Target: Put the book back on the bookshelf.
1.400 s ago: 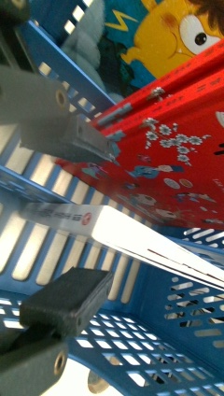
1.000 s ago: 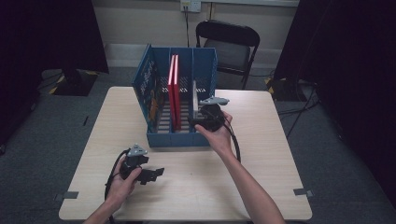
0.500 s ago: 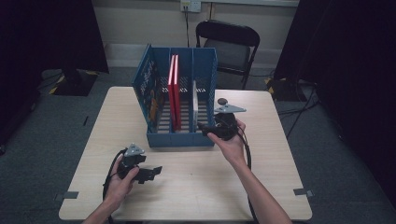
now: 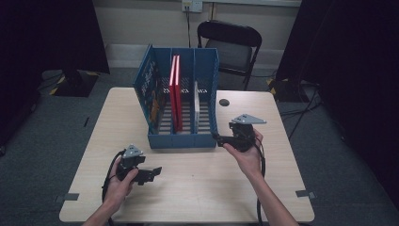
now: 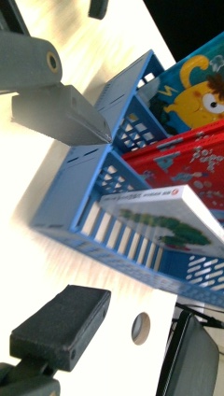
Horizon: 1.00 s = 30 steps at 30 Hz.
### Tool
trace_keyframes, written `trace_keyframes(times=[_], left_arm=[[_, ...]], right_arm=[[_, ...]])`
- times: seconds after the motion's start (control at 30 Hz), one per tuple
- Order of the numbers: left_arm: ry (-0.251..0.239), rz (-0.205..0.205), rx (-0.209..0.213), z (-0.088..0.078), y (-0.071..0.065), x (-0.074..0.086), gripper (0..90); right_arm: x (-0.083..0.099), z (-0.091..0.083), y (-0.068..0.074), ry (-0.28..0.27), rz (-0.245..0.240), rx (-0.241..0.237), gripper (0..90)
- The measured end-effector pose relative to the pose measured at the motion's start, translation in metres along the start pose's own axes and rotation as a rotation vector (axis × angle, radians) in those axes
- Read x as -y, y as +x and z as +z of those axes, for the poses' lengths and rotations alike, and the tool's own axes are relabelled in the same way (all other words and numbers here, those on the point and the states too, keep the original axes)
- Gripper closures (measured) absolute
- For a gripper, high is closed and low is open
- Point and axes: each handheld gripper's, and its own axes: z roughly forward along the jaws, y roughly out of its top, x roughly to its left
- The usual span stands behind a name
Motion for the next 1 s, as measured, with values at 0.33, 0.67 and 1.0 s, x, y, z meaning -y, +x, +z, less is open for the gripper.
trace_keyframes(times=[0.33,0.67,1.0], left_arm=[[-0.040,0.004,-0.031,-0.006,0.002,0.001,15.8],[-0.045,-0.004,-0.055,-0.009,0.007,0.004,15.7],[-0.025,-0.005,-0.075,-0.008,0.009,0.007,15.7]], right_arm=[[0.028,-0.032,-0.017,-0.010,0.047,0.035,17.7],[0.067,-0.057,-0.042,0.075,0.088,0.076,16.8],[0.115,-0.068,-0.058,0.160,0.119,0.125,16.8]])
